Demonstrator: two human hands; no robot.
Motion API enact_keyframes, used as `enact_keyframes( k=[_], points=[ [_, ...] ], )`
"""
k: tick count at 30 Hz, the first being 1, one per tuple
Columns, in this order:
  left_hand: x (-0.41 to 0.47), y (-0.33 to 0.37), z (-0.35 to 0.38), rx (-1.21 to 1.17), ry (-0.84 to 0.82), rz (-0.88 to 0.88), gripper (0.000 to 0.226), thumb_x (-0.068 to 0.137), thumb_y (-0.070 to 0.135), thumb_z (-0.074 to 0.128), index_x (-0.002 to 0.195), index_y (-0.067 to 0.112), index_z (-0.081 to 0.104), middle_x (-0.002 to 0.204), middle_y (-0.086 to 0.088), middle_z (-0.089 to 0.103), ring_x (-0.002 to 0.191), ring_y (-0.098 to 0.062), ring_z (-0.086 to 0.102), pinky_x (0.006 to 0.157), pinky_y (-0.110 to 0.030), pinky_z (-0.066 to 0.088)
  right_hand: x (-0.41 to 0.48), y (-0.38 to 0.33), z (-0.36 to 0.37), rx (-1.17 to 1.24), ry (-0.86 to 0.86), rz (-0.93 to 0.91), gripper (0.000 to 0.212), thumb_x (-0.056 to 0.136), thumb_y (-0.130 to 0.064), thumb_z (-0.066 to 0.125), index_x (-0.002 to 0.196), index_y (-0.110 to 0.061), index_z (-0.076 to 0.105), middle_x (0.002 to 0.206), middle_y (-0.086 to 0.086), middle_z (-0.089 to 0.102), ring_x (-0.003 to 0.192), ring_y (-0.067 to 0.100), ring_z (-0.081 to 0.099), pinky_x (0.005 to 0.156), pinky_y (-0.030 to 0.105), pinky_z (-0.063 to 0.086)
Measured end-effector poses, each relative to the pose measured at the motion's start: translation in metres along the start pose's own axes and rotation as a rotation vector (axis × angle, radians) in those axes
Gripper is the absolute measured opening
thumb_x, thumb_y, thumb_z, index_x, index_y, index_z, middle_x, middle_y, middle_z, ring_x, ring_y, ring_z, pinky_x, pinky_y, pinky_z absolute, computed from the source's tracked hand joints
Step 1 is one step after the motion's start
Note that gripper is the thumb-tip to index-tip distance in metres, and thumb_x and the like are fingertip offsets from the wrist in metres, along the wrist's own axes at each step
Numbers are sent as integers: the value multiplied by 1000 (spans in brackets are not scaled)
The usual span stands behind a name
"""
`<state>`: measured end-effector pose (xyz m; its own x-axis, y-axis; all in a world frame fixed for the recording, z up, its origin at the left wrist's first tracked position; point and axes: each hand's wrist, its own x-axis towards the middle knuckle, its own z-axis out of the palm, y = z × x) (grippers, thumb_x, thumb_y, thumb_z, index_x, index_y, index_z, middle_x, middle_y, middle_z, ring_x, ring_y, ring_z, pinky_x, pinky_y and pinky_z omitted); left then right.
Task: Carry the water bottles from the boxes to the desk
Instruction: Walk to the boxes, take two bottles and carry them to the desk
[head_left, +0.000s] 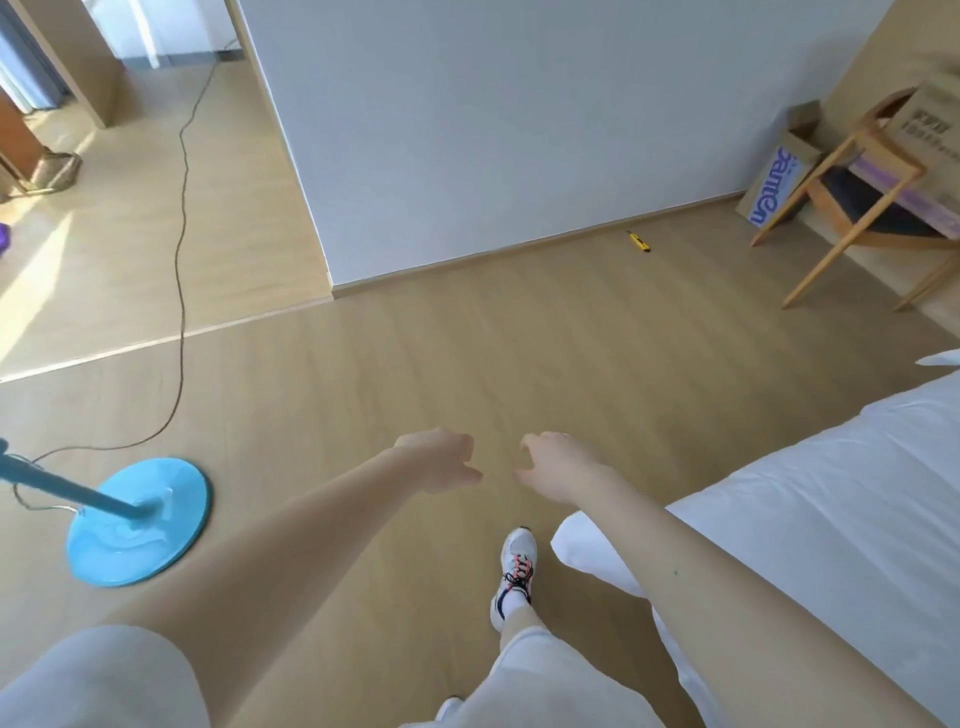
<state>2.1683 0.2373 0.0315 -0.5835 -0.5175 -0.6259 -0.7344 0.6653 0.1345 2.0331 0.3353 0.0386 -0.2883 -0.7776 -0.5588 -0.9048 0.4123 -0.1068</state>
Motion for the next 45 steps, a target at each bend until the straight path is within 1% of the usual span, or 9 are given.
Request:
enact_keyframes(
  k=[8, 13, 17, 23, 26, 29, 34, 39, 45],
  points=[
    [87, -7, -96, -17, 23, -88, 47, 95, 50, 47, 134, 22, 47, 129, -2, 53, 115, -23, 54, 92, -34, 46, 107, 29, -78, 44, -19, -67, 48, 99, -43, 45, 138, -15, 44, 140, 6, 48, 129, 28, 45, 99, 39, 41],
    [153, 10, -165, -24, 35, -96, 46, 95, 49, 48, 132, 22, 48, 129, -3, 54, 113, -25, 55, 93, -36, 47, 164, 75, -139, 53, 6, -51, 48, 99, -42, 43, 139, -15, 43, 138, 7, 49, 126, 28, 47, 96, 38, 41],
    [194, 36, -201, -2, 47, -62, 44, 95, 49, 48, 131, 23, 48, 129, -1, 54, 113, -24, 55, 93, -35, 46, 192, 112, -168, 84, 35, -13, 48, 99, -42, 44, 138, -15, 44, 138, 7, 50, 127, 28, 47, 98, 38, 41],
    [253, 78, -250, 77, 76, 59, 42, 95, 48, 47, 130, 23, 49, 128, 0, 55, 111, -23, 56, 93, -38, 47, 213, 169, -192, 161, 62, 94, 50, 99, -44, 42, 139, -15, 43, 138, 7, 50, 125, 28, 48, 96, 38, 41],
    [284, 105, -268, 127, 71, 144, 42, 95, 48, 47, 130, 24, 48, 126, 1, 56, 109, -22, 56, 89, -35, 47, 219, 200, -203, 205, 85, 175, 50, 99, -46, 42, 137, -14, 44, 137, 6, 52, 124, 28, 48, 94, 38, 41],
    [317, 134, -283, 193, 56, 234, 41, 96, 47, 45, 130, 24, 47, 127, 2, 55, 110, -21, 56, 86, -33, 46, 227, 230, -213, 251, 100, 267, 50, 99, -45, 43, 138, -14, 44, 139, 7, 50, 126, 28, 47, 98, 39, 41],
    [379, 177, -312, 228, 27, 373, 41, 96, 46, 47, 130, 23, 48, 128, 1, 54, 112, -22, 55, 92, -35, 47, 252, 276, -237, 314, 108, 432, 49, 99, -42, 45, 138, -13, 44, 136, 10, 53, 125, 29, 49, 97, 37, 41],
    [437, 198, -359, 281, 21, 462, 42, 96, 47, 48, 131, 24, 48, 132, 1, 54, 118, -23, 52, 95, -36, 46, 287, 303, -272, 335, 105, 508, 49, 98, -43, 44, 138, -14, 45, 137, 7, 52, 124, 27, 50, 96, 39, 43],
    [501, 201, -421, 279, 17, 517, 39, 94, 46, 48, 127, 24, 49, 127, 2, 55, 112, -21, 55, 91, -35, 47, 335, 326, -326, 363, 108, 575, 47, 99, -44, 43, 137, -15, 46, 137, 6, 51, 124, 27, 50, 93, 38, 43]
  ],
)
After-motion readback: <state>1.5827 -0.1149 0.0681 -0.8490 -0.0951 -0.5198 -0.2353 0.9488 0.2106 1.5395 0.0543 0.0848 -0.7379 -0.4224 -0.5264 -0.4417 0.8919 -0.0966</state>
